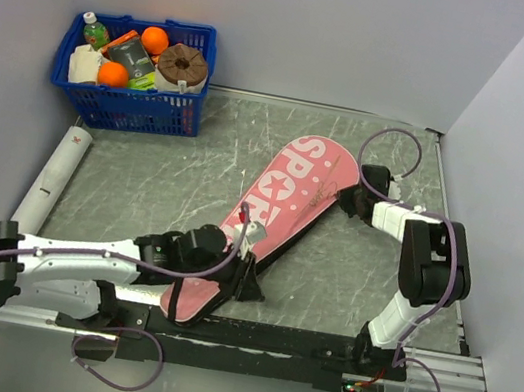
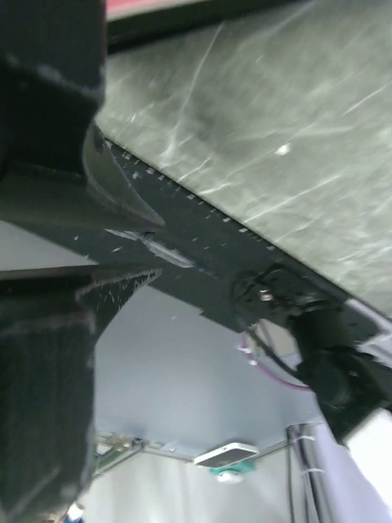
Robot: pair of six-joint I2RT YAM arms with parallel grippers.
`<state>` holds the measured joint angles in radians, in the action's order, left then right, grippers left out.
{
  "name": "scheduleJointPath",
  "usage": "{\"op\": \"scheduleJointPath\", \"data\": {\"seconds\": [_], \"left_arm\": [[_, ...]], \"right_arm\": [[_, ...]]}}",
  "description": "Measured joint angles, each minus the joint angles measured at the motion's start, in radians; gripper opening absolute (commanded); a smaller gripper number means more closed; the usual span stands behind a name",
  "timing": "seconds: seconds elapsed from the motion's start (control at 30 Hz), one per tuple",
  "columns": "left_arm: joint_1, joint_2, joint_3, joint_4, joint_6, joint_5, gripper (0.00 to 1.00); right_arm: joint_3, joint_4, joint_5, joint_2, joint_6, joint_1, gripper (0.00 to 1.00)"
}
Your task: Pack up the badminton gear
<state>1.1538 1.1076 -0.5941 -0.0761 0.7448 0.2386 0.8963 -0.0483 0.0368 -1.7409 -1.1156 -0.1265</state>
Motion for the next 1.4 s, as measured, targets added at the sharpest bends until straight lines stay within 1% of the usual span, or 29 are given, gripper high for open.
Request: {"op": "scheduleJointPath", "data": {"seconds": [0.03, 0.17, 0.3, 0.37, 0.5, 0.53, 0.6, 0.63, 0.73, 0.77, 0.8, 0.83, 0.97, 1.1, 1.23, 1.33, 1.4], "left_arm": [[0.013, 0.016, 0.002, -0.003, 0.008, 0.0, 0.14], [0.048, 0.133, 0.002, -0.008, 0.034, -0.016, 0.06], [0.058, 0.261, 0.002, 0.03, 0.063, -0.071, 0.03], [0.058, 0.308, 0.001, 0.062, 0.078, -0.108, 0.04], [0.059, 0.343, -0.018, 0.143, 0.122, -0.211, 0.05], [0.059, 0.344, -0.026, 0.158, 0.13, -0.238, 0.05], [0.059, 0.345, -0.043, 0.195, 0.145, -0.305, 0.04], [0.059, 0.345, -0.049, 0.209, 0.153, -0.336, 0.04], [0.055, 0.345, -0.057, 0.231, 0.163, -0.402, 0.04], [0.05, 0.345, -0.057, 0.232, 0.164, -0.418, 0.04], [0.041, 0.345, -0.057, 0.233, 0.165, -0.431, 0.04], [0.03, 0.344, -0.057, 0.233, 0.166, -0.443, 0.04], [-0.02, 0.336, -0.046, 0.227, 0.164, -0.464, 0.04], [-0.1, 0.323, -0.037, 0.226, 0.139, -0.478, 0.04], [-0.207, 0.314, -0.028, 0.222, 0.098, -0.484, 0.04], [-0.282, 0.312, -0.027, 0.219, 0.061, -0.488, 0.04], [-0.339, 0.314, -0.027, 0.214, 0.036, -0.488, 0.03]], "right_arm": [[0.0, 0.007, 0.002, 0.005, 0.003, 0.0, 0.0], [0.0, 0.043, 0.01, 0.032, 0.011, 0.0, 0.0], [0.0, 0.064, 0.016, 0.047, 0.014, 0.0, 0.0], [0.0, 0.071, 0.019, 0.048, 0.014, 0.0, 0.0], [-0.003, 0.103, 0.027, 0.068, 0.014, 0.0, 0.0], [-0.005, 0.113, 0.028, 0.077, 0.014, 0.0, 0.02], [-0.011, 0.132, 0.03, 0.096, 0.016, 0.0, 0.11], [-0.021, 0.139, 0.031, 0.11, 0.017, 0.0, 0.21], [-0.061, 0.158, 0.027, 0.153, 0.017, 0.0, 0.37], [-0.076, 0.167, 0.025, 0.167, 0.015, 0.0, 0.39], [-0.097, 0.174, 0.021, 0.187, 0.016, 0.0, 0.41], [-0.122, 0.184, 0.018, 0.208, 0.016, 0.0, 0.46], [-0.172, 0.212, 0.0, 0.247, 0.017, 0.0, 0.53], [-0.212, 0.251, -0.007, 0.324, 0.032, 0.0, 0.55], [-0.266, 0.301, 0.003, 0.475, 0.062, 0.0, 0.58], [-0.275, 0.346, 0.028, 0.58, 0.102, 0.0, 0.58], [-0.272, 0.364, 0.05, 0.621, 0.14, 0.0, 0.58]]}}
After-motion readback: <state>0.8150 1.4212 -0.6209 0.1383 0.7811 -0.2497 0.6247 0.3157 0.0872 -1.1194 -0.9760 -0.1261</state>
